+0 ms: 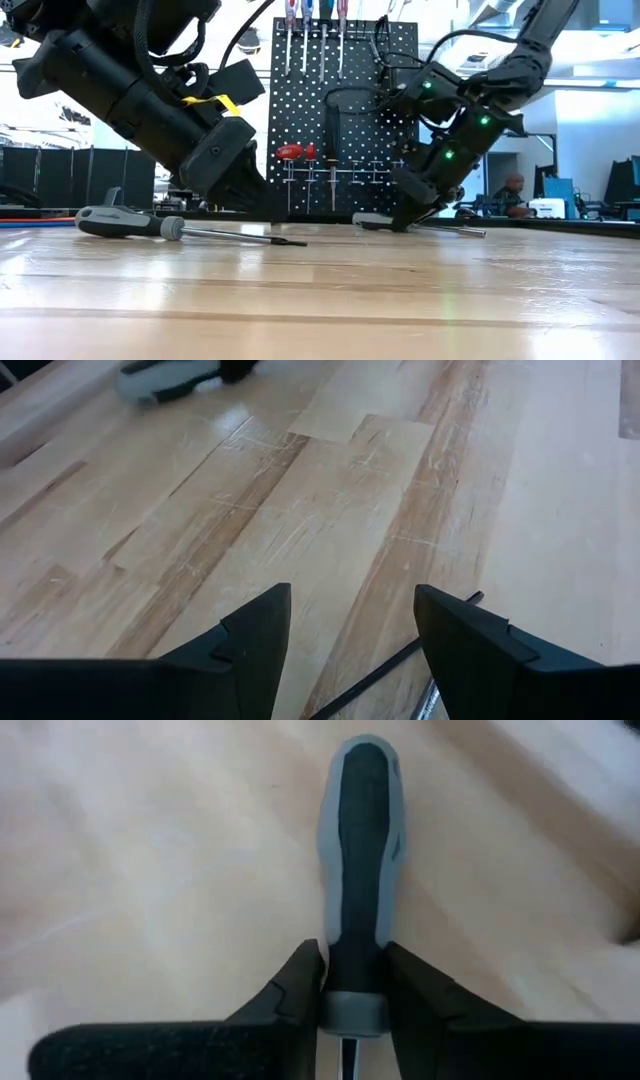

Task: Hang tools onto peg board
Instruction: Hang the gray screwdriver on the pegboard

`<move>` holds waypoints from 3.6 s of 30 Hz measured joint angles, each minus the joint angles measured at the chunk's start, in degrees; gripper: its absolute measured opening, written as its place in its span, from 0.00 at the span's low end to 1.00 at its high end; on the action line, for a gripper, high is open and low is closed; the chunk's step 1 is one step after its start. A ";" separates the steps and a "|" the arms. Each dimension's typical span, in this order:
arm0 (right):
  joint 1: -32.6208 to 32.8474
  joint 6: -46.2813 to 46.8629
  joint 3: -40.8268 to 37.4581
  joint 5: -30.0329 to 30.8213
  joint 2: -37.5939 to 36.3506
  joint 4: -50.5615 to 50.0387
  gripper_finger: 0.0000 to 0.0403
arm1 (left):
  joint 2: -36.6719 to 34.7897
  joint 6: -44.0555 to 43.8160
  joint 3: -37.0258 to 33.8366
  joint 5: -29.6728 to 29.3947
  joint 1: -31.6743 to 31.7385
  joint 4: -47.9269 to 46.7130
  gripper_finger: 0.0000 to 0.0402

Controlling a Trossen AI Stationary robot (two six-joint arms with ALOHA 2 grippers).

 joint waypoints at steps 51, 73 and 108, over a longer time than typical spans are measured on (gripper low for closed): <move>32.28 -27.68 8.31 -8.99 -3.76 51.64 0.20 | 0.02 40.40 6.54 12.99 -3.68 50.61 0.24; 31.26 -24.73 8.34 3.30 -18.40 20.44 0.63 | -9.90 18.29 6.54 1.52 -0.74 5.99 0.01; 29.62 -22.71 11.65 5.39 -11.02 24.21 0.42 | -8.44 16.00 6.54 3.14 0.76 4.71 0.02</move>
